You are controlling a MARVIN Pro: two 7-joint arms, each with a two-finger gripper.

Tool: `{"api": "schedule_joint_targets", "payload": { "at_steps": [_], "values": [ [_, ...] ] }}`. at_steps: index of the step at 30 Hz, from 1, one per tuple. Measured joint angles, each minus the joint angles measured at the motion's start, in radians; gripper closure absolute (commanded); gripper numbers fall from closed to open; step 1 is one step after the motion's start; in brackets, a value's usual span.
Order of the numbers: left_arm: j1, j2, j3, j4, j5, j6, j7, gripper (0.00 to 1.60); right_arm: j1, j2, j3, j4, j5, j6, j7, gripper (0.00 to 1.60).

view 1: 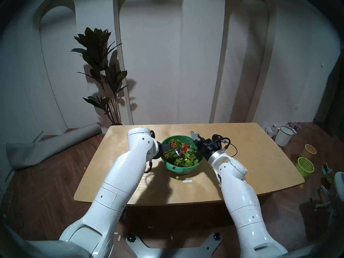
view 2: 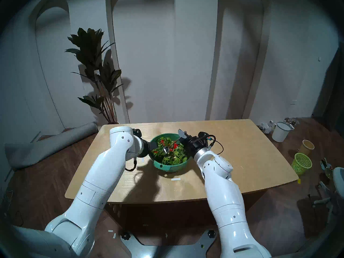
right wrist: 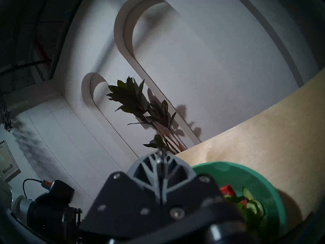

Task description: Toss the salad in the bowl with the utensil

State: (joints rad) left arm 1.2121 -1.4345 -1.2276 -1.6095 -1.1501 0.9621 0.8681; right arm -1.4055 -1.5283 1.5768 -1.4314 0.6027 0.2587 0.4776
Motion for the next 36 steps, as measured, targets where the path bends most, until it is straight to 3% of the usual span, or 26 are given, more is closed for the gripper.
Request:
{"api": "schedule_joint_targets", "payload": {
  "at_steps": [7, 19, 36],
  "values": [
    [0.001, 0.0, 0.0, 0.002, 0.008, 0.0, -0.001, 1.6, 0.031, 0.08, -0.051, 0.005, -0.128, -0.05, 0.078, 1.6],
    [0.002, 0.006, 0.0, 0.007, 0.021, 0.0, -0.004, 1.6, 0.135, 0.194, -0.209, 0.013, -0.365, -0.176, 0.233, 1.6],
    [0.004, 0.008, 0.0, 0.013, 0.032, 0.0, -0.007, 1.6, 0.3, 0.27, -0.308, 0.119, -0.613, -0.378, 0.344, 1.6]
  ]
}}
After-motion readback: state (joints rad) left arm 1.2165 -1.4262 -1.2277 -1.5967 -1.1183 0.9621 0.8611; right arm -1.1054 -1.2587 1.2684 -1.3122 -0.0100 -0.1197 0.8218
